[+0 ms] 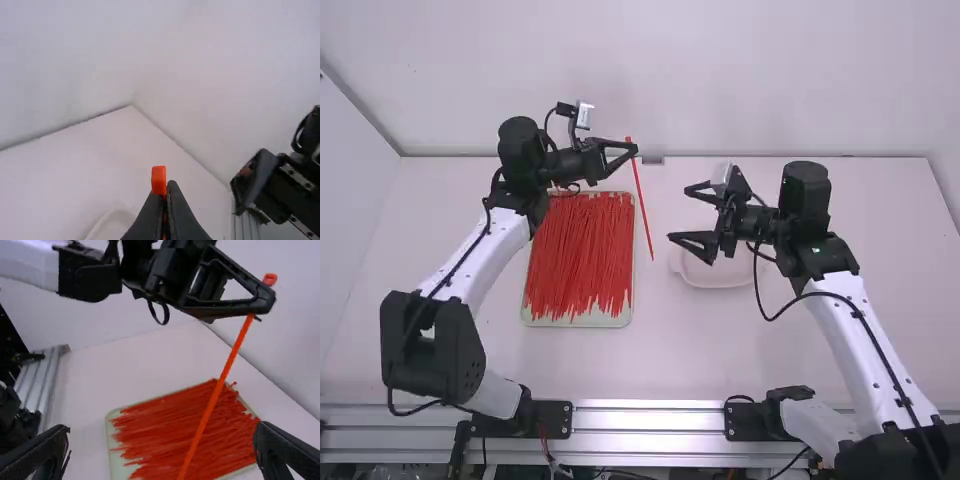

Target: Fasten the cable tie

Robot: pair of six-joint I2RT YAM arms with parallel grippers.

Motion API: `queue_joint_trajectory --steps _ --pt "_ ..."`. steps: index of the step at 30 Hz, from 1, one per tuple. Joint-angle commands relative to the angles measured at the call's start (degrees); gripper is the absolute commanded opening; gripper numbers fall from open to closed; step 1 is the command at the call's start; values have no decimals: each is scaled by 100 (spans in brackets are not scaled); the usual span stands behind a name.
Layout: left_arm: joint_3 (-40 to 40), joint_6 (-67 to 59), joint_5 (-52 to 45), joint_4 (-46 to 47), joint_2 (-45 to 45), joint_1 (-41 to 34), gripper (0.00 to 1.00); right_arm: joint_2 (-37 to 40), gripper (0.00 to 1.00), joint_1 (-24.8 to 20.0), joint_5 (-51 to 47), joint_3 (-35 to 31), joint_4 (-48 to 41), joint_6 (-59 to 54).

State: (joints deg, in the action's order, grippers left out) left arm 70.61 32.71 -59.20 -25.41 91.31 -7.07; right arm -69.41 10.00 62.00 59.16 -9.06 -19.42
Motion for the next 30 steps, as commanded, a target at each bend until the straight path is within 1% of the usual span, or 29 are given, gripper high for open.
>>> queue_joint_trajectory --steps 1,4,6,8,9,10,14,16,17,18,19,23,25,30 --pt "186 382 -37 -22 223 0 2 87 98 37 -463 146 -160 -859" --pt "188 1115 -245 7 433 0 2 87 98 107 -831 92 -273 -1335" --pt "186 1480 -345 -11 498 2 2 87 98 136 -815 63 -286 -1547" --pt "186 2055 -507 17 538 0 2 87 98 179 -791 4 -280 -2151" --pt "186 2140 -538 24 538 0 4 87 98 186 -793 0 -282 -2253" --pt "186 2396 -629 31 538 0 2 87 98 221 -809 -2 -326 -2544" --pt "186 3694 -1008 -17 535 2 2 83 98 404 -798 -7 -341 -3965" --pt "186 4192 -1241 -125 535 0 2 83 98 483 -800 -9 -341 -4500" --pt "186 4712 -1456 -249 535 0 2 83 98 573 -804 -11 -343 -4986" --pt "186 4778 -1484 -264 535 0 2 83 98 584 -804 -11 -341 -5034" --pt "186 5268 -1683 -330 535 0 2 83 98 669 -811 -11 -343 -5425" --pt "186 6129 -2144 -649 535 0 2 83 98 782 -907 -11 -341 -6183" --pt "186 6459 -2310 -809 535 0 2 83 98 813 -935 -11 -323 -6387" --pt "186 6806 -2378 -964 535 0 2 83 98 789 -719 -11 -39 -6505"
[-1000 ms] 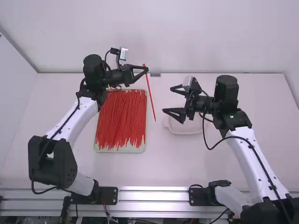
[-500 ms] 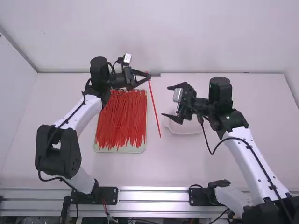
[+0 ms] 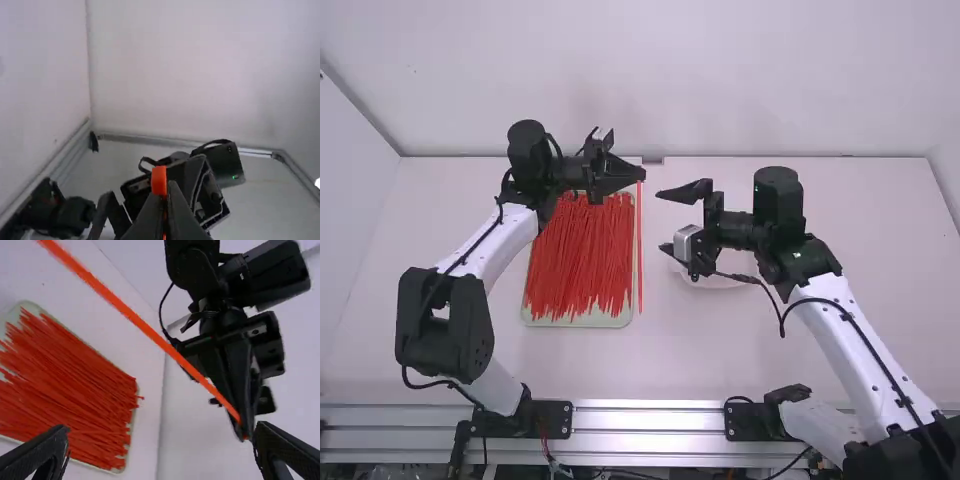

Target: Fasten the cable tie

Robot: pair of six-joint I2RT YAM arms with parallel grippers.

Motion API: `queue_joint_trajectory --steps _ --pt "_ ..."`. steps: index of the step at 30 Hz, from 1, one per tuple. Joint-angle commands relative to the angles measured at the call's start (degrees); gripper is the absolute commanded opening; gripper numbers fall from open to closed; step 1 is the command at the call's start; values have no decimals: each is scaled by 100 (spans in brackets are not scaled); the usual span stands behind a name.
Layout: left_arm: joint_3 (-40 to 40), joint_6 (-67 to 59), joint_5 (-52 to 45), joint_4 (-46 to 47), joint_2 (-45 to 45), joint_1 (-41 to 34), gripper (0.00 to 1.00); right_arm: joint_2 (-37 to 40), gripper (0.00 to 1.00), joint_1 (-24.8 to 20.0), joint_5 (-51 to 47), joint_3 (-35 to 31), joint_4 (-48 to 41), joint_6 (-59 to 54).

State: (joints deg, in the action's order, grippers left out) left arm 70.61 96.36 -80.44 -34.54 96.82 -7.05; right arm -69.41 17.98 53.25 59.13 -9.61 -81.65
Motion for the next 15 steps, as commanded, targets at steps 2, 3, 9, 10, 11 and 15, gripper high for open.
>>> queue_joint_trajectory --steps 2,3,9,10,11,15 --pt "186 439 -164 -46 -15 -7 2 85 98 -2 479 -9 254 -284" --pt "186 433 -114 -42 -15 -7 2 85 98 0 577 -9 361 -282" --pt "186 463 55 -46 -15 -2 2 83 98 -92 2068 -9 1019 -282" --pt "186 481 96 -44 -15 -7 2 83 98 -146 2365 -9 1121 -258" --pt "186 481 98 -44 -15 -7 2 83 98 -173 2455 -9 1161 -260" --pt "186 507 223 -42 -15 0 2 83 98 -267 2857 -9 1180 -258"
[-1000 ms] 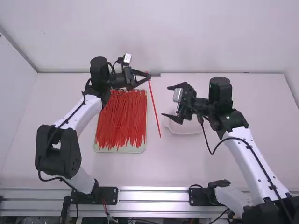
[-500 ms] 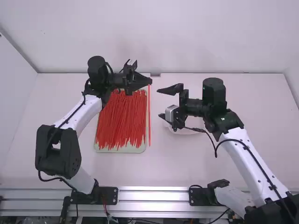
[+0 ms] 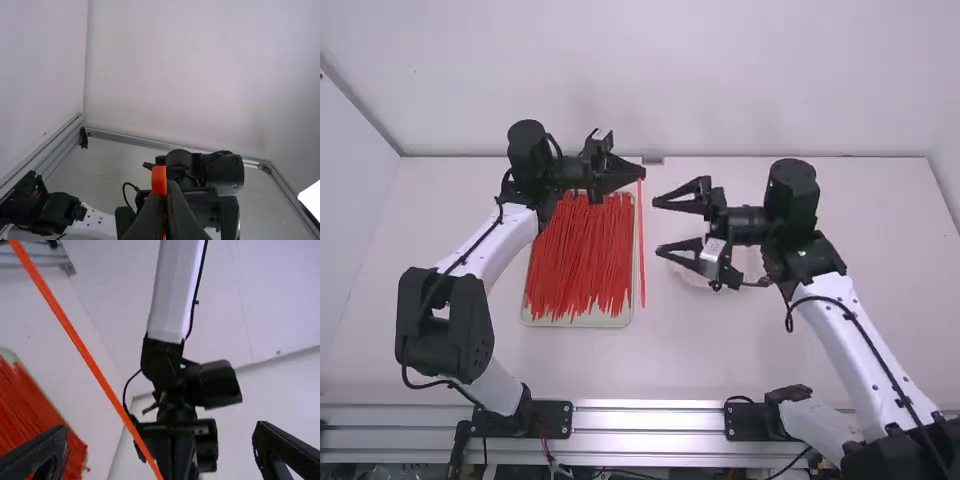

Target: Fasten the cable tie

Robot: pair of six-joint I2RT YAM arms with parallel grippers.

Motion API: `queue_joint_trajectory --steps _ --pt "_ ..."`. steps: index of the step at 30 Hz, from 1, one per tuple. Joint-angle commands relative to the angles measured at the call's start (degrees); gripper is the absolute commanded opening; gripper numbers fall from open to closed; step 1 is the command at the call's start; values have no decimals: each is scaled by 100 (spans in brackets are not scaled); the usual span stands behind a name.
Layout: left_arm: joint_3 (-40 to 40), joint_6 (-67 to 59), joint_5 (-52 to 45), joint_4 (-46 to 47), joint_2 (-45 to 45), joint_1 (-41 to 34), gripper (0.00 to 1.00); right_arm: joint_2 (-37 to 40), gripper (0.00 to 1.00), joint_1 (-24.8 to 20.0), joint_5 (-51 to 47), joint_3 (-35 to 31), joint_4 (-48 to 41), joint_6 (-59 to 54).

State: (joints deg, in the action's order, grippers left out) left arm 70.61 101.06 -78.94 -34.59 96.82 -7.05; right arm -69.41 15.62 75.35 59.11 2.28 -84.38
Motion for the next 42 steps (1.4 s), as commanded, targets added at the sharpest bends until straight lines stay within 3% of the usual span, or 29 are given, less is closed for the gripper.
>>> queue_joint_trajectory --steps 1,9,12,15,17,30,37,38,42 --pt "186 138 164 -42 -15 -7 2 79 98 -13 726 -13 -13 13" --pt "186 358 337 -46 -15 -7 2 74 98 319 887 -243 35 -461" --pt "186 376 337 -44 -15 -4 2 74 82 330 1178 -308 35 -841" --pt "186 372 332 -42 -15 -7 2 72 53 262 1226 -352 37 -979" --pt "186 354 334 -42 -15 -4 2 74 46 221 1228 -369 55 -988" --pt "175 87 584 48 -15 -201 2 72 39 170 1292 -369 46 -1110" --pt "175 -37 638 92 -15 -116 2 72 14 166 1272 -369 52 -1106" --pt "175 -44 640 118 -15 -118 2 72 1 155 1274 -369 52 -1106" --pt "175 -199 643 118 -15 -164 2 72 0 68 1274 -369 31 -1102"
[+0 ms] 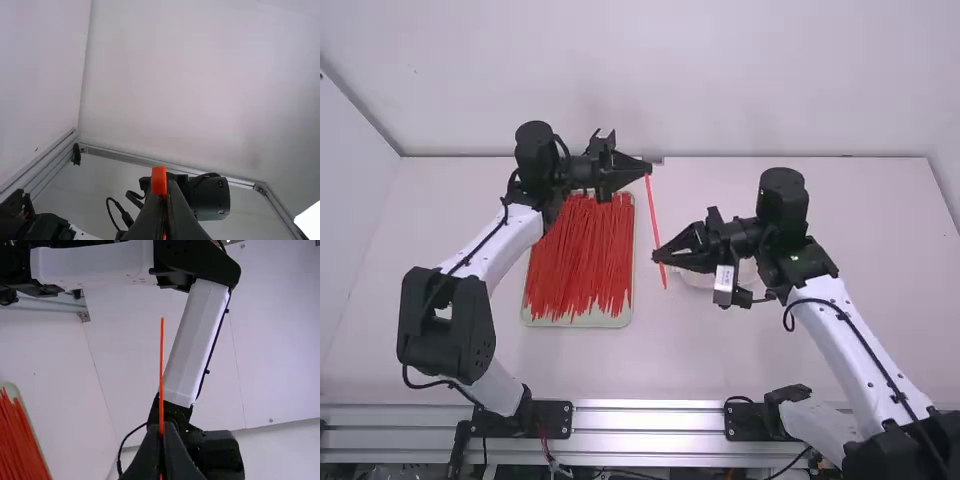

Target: Fasten the cable tie

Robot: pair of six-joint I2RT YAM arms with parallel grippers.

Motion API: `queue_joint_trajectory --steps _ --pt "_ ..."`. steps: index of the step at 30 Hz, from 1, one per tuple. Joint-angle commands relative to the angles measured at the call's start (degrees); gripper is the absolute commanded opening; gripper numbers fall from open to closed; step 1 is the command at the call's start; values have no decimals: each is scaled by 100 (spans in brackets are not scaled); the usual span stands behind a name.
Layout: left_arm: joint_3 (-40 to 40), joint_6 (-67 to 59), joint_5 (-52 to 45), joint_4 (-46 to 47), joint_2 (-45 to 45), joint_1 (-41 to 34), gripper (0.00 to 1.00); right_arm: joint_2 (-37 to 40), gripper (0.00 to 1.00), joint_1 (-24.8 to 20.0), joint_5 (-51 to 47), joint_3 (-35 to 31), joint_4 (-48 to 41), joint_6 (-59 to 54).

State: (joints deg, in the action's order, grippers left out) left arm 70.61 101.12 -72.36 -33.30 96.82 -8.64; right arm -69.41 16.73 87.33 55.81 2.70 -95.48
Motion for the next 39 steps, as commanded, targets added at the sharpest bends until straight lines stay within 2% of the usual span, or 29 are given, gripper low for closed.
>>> queue_joint_trajectory --steps 1,4,11,15,20,21,23,26,29,32,37,39 --pt "175 -291 -20 -15 -15 -4 2 72 0 -63 74 -39 -9 83" --pt "177 -684 -9 -44 -15 -2 2 72 0 -70 111 -39 9 433" --pt "175 -2833 -68 186 -15 -4 2 70 0 63 116 -39 149 2009" --pt "175 -3716 2 785 -15 -4 2 -24 0 57 133 -39 942 3440" --pt "175 -4175 -2 1115 -15 2 2 -201 0 105 96 -39 2791 5652" --pt "175 -4317 2 1150 -15 2 2 -258 0 160 -68 -39 3410 6413" --pt "175 -4450 -2 1137 -15 2 2 -304 0 210 -251 -39 3827 7010" --pt "175 -5093 -20 1126 -15 2 2 -439 0 442 -916 -39 4913 8651" --pt "175 -5654 -11 1128 -15 7 2 -520 0 564 -1388 -39 5287 9495" --pt "175 -5919 17 1126 -15 7 2 -529 0 577 -1567 -39 5215 10000" --pt "175 -6092 140 1150 -15 7 3 -529 0 299 -1574 -39 5237 11394" --pt "175 -6113 151 1143 -15 7 4 -529 0 179 -1537 -39 5213 11565"
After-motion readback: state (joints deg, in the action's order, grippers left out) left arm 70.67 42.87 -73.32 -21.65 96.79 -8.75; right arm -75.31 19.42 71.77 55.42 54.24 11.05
